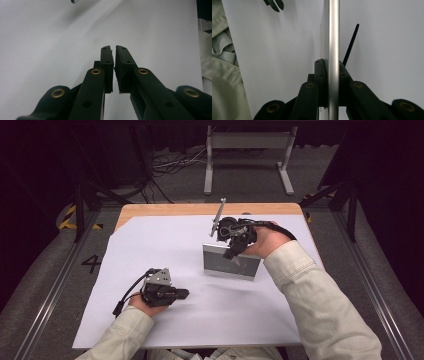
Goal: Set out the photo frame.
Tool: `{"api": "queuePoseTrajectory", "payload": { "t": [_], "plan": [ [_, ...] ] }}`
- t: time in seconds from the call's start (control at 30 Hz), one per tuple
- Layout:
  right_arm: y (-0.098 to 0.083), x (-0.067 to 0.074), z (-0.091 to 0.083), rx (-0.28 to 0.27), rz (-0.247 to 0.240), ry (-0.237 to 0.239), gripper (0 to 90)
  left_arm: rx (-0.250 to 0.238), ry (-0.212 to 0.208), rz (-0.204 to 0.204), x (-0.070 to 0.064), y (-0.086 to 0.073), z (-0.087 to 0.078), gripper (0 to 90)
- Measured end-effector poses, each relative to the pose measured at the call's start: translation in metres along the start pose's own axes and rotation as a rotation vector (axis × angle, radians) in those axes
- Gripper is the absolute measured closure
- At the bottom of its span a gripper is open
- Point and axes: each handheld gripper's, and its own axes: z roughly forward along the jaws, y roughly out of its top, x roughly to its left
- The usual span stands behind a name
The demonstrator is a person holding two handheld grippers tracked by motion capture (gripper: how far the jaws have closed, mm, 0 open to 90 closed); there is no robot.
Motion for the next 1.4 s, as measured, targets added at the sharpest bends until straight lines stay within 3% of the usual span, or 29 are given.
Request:
{"api": "queuePoseTrajectory", "payload": {
  "t": [0.13,0.53,0.77,1.0,1.4],
  "plan": [
    [0.001,-0.003,0.005,-0.001,-0.048,0.014,83.0,0.002,-0.002,-0.001,0.001,0.000,0.001,84.5],
    [0.002,-0.007,0.018,0.018,-0.095,0.031,83.0,0.002,-0.007,-0.002,0.001,0.001,0.002,84.4],
    [0.004,-0.007,0.025,0.036,-0.150,0.046,83.0,0.004,-0.008,0.000,0.002,0.001,0.002,84.3],
    [0.005,-0.007,0.032,0.053,-0.168,0.052,83.0,0.003,-0.007,-0.004,0.001,0.000,0.002,84.3],
    [0.002,-0.012,0.041,0.058,-0.155,0.061,82.8,0.003,-0.005,-0.004,0.002,0.000,0.002,84.3]
  ]
}}
